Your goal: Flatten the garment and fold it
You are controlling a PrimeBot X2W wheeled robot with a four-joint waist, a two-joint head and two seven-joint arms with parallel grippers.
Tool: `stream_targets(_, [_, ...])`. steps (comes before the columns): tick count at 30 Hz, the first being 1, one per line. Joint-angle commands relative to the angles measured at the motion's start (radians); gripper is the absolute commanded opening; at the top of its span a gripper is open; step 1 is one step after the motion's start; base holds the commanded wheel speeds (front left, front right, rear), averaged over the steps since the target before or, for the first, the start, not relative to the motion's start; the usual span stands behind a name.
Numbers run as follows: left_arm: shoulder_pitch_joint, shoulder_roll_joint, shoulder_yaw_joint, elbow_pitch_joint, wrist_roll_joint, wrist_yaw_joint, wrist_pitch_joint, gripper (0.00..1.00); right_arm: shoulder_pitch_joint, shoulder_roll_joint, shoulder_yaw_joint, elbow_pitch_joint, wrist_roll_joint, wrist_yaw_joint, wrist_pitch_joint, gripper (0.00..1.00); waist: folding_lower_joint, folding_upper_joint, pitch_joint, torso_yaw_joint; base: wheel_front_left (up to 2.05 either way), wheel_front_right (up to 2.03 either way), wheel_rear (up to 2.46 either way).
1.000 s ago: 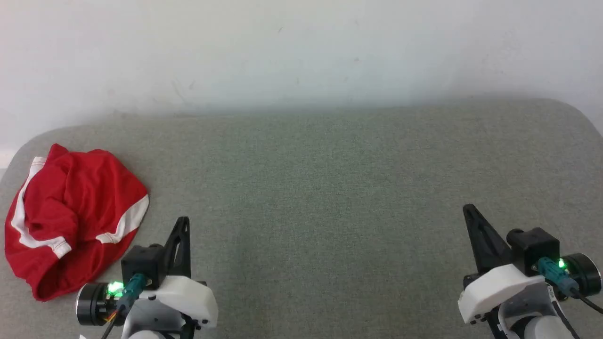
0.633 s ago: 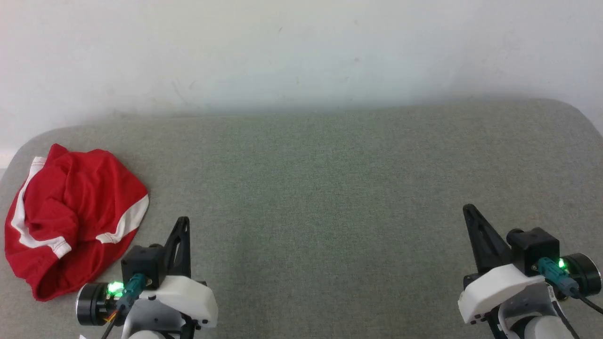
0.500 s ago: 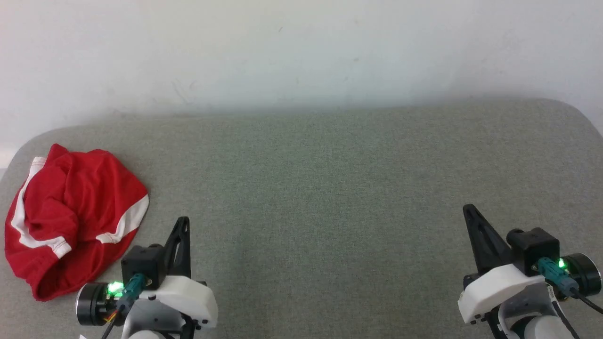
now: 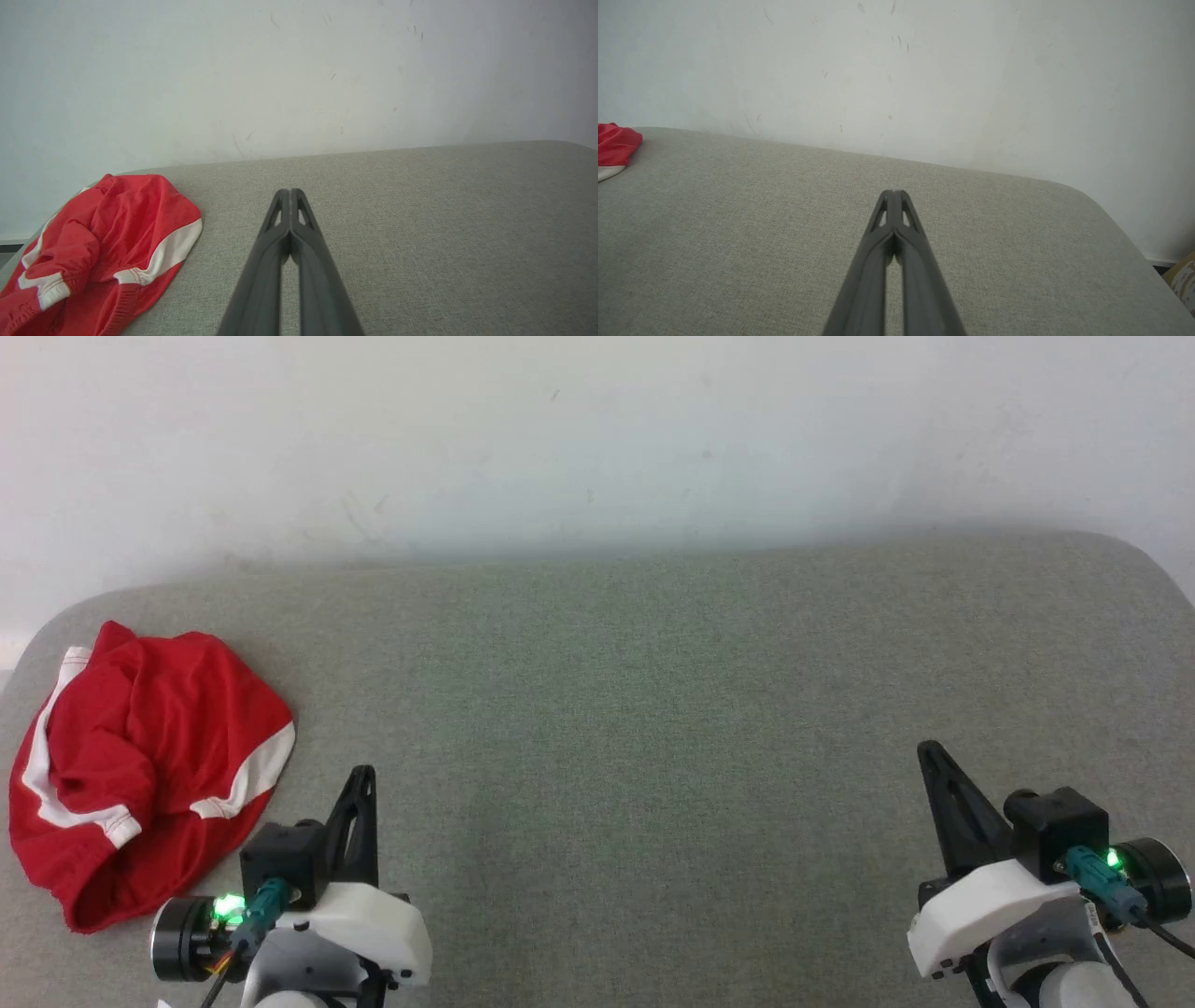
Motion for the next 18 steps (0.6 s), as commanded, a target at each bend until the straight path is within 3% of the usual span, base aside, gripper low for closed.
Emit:
stream_targets(1, [-0.009, 0.002, 0.000, 0.000, 0.006, -0.001, 0.000, 0.00, -0.005, 0.002, -0.001, -0.002, 0.006, -0.002, 0.000, 0.00, 0.0000, 0.0000, 0.000, 0.000, 0.00, 0.00, 0.00])
stream_targets(4, [-0.009, 0.002, 0.000, 0.000, 0.006, -0.001, 0.000, 0.00, -0.005, 0.002, -0.001, -0.002, 0.006, -0.002, 0.000, 0.00, 0.0000, 0.0000, 0.000, 0.000, 0.00, 0.00, 0.00])
stream_targets(5, [0.000, 0.000, 0.000, 0.000, 0.000, 0.000, 0.000, 1.00, 0.000, 0.000, 0.000, 0.000, 0.000, 0.000, 0.000, 1.00, 0.0000, 0.0000, 0.000, 0.000, 0.00, 0.00, 0.00])
stream_targets(18, [-0.005, 0.001, -0.015, -0.005, 0.002, 0.030, -0.025, 1.00, 0.003, 0.000, -0.013, -0.017, 0.029, 0.000, -0.025, 1.00, 0.0000, 0.0000, 0.005, 0.001, 0.00, 0.00, 0.00])
